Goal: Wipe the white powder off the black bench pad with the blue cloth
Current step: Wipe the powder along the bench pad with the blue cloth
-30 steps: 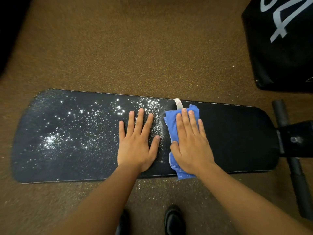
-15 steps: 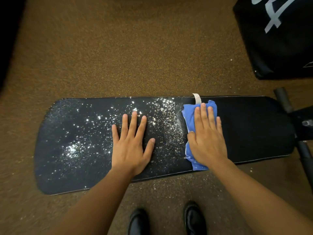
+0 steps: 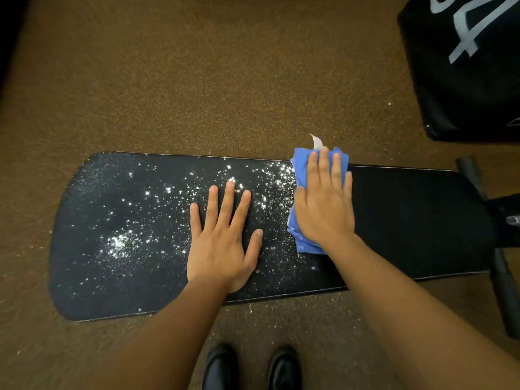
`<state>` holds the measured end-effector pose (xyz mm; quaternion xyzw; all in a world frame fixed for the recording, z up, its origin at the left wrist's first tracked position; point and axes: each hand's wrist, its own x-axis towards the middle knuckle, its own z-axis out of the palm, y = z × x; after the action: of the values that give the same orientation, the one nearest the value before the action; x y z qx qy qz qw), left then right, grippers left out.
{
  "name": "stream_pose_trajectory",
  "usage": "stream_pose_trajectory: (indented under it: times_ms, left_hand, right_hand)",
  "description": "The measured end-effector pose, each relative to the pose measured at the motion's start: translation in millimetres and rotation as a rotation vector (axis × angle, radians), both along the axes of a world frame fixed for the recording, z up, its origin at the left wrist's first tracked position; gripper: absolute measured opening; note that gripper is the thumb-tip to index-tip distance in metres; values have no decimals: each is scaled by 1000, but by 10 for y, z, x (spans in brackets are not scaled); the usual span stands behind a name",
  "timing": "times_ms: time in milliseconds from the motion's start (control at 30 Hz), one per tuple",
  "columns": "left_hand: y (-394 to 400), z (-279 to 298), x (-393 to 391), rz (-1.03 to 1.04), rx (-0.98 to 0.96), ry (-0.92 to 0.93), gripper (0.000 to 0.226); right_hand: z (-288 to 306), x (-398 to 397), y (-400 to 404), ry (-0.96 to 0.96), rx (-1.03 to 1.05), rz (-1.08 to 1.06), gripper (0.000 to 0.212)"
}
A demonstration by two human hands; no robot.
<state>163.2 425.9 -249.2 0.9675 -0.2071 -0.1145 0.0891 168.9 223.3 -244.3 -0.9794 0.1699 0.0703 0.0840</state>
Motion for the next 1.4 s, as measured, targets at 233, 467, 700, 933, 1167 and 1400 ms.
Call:
stream_pose_trajectory:
  times_ms: [233,467,700,933,1167,1400]
  left_hand:
    - [3,-3,0,11,15,5,67]
    - [-3,7,-10,22,13,-4,67]
    - [1,-6,-6,19,1,-3,67]
    - [5,5,-6,23,0,-1,67]
    - [4,-18,-6,15,8,-4,67]
    - [2,2,-11,17,13,-1,66]
  right_hand:
    - [-8,-1012,-56,-7,-20,407,69]
    - [-2,-133,-166,-9,-22,7,74]
    - [20,-711,347,3,3,270,73]
    - [-2,-252,-81,8,-34,64,76]
    - [15,-643,404,10,-10,302,73]
    - [20,-446,-254,5,-8,47,76]
